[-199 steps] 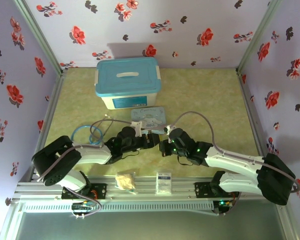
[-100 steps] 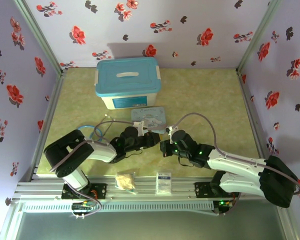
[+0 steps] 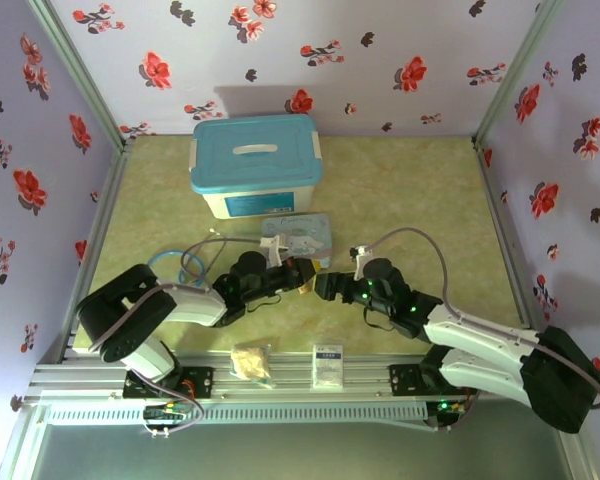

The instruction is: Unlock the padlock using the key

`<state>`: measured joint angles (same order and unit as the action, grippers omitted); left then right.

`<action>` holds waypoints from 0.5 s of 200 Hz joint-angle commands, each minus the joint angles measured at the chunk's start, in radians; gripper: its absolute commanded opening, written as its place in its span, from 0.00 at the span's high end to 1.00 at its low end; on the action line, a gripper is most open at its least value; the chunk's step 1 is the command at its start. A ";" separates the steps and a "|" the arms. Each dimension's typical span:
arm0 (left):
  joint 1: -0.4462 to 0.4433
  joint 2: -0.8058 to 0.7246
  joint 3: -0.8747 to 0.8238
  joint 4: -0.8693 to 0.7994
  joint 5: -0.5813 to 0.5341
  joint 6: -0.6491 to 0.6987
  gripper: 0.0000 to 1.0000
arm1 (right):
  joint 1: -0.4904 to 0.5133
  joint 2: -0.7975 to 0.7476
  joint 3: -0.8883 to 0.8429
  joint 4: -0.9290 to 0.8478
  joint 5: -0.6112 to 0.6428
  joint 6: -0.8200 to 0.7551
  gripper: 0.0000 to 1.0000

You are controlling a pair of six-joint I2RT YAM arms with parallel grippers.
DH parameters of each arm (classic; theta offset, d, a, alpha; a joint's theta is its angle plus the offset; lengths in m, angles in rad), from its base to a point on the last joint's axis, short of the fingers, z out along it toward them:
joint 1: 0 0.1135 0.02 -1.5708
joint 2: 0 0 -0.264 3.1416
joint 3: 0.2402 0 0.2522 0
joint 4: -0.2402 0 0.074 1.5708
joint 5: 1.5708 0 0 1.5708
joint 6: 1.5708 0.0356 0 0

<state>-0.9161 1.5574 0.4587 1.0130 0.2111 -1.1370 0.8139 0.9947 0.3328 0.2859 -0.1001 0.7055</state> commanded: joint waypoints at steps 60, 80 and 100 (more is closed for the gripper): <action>0.011 -0.162 0.019 0.101 -0.061 0.104 1.00 | -0.036 0.103 -0.025 0.734 -0.215 0.197 0.21; 0.007 -0.195 0.034 0.048 -0.071 0.124 1.00 | -0.035 0.115 -0.032 0.790 -0.217 0.212 0.25; -0.004 -0.210 0.050 0.018 -0.072 0.135 1.00 | -0.035 0.128 -0.029 0.835 -0.225 0.220 0.30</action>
<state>-0.9009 1.3663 0.4797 1.1034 0.1497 -1.0615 0.7788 1.1130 0.3035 0.9188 -0.2928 0.8864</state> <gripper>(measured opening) 0.044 0.724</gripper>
